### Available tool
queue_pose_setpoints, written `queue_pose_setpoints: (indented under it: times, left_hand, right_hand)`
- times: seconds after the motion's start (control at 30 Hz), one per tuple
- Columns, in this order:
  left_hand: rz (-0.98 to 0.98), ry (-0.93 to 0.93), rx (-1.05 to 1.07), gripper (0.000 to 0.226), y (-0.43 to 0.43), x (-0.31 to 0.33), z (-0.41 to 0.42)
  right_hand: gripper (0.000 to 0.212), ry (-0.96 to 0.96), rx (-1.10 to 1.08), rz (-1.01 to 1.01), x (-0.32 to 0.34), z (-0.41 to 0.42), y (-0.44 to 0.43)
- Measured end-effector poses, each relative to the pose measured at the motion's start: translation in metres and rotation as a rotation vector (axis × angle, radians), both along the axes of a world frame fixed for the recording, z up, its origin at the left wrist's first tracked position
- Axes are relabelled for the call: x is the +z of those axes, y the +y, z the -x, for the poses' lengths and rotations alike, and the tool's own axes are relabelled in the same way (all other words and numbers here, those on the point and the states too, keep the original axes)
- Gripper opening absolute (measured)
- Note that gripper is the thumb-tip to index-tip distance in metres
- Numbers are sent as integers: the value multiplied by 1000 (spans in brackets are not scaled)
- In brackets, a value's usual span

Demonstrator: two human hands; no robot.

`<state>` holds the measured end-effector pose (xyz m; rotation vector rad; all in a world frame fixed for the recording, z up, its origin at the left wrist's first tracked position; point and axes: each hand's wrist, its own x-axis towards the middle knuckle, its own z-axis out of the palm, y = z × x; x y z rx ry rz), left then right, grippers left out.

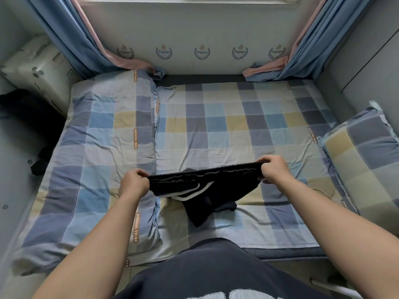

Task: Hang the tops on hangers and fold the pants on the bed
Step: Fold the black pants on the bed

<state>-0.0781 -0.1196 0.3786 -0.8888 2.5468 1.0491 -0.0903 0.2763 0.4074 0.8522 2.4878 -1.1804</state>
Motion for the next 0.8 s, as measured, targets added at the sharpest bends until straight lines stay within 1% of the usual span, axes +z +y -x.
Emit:
queue_pose_setpoints:
  times: [0.07, 0.13, 0.17, 0.23, 0.3, 0.33, 0.37, 0.4, 0.43, 0.47, 0.53, 0.57, 0.6, 0.63, 0.67, 0.73, 0.77, 0.8]
  left_hand:
    - [-268, 11, 171, 32, 1, -4, -2]
    - [-536, 53, 338, 35, 3, 0, -3]
    - [-631, 80, 383, 37, 3, 2, -2]
    - [-788, 150, 415, 35, 1, 10, 3]
    - [-919, 289, 416, 26, -1, 21, 11]
    - [-971, 380, 398, 23, -1, 28, 17]
    - [-978, 463, 346, 28, 0, 37, 24]
    - [-926, 528, 259, 34, 3, 46, 31]
    - [-803, 576, 155, 38, 7, 57, 40]
    - [-643, 619, 54, 39, 11, 68, 48]
    - [-329, 733, -72, 33, 15, 91, 66]
    - [-209, 807, -82, 25, 15, 104, 76]
    - [-116, 876, -77, 18, 13, 118, 86]
    - [-50, 940, -72, 14, 12, 136, 98]
    - [10, 994, -81, 16, 11, 153, 109]
    - [94, 1096, -120, 20, 8, 187, 127]
    - [135, 1150, -134, 20, 9, 214, 137]
    - [191, 1158, -148, 21, 7, 225, 144]
  right_hand:
    - [41, -42, -169, 264, -1, -3, -2]
    - [34, -64, -223, 406, 0, -6, -2]
    - [29, -60, -243, 464, 3, -7, -1]
    - [21, -15, -277, 606, 11, -4, 1]
    - [16, 59, -227, 760, 22, 4, 5]
    - [20, 108, -182, 825, 29, 9, 7]
    - [28, 153, -139, 866, 38, 15, 7]
    - [37, 192, -88, 875, 47, 21, 7]
    - [42, 236, -28, 825, 58, 28, 5]
    - [43, 292, 33, 705, 69, 35, 3]
    - [39, 427, 100, 386, 95, 50, -2]
    - [32, 492, 87, 294, 111, 59, -3]
    - [22, 563, 70, 256, 127, 67, -4]
    - [14, 632, 71, 204, 146, 76, -4]
    - [10, 708, 86, 123, 165, 86, -3]
    - [3, 848, 132, -106, 202, 99, 3]
    - [3, 915, 152, -198, 230, 107, 6]
    - [7, 933, 181, -271, 242, 113, 8]
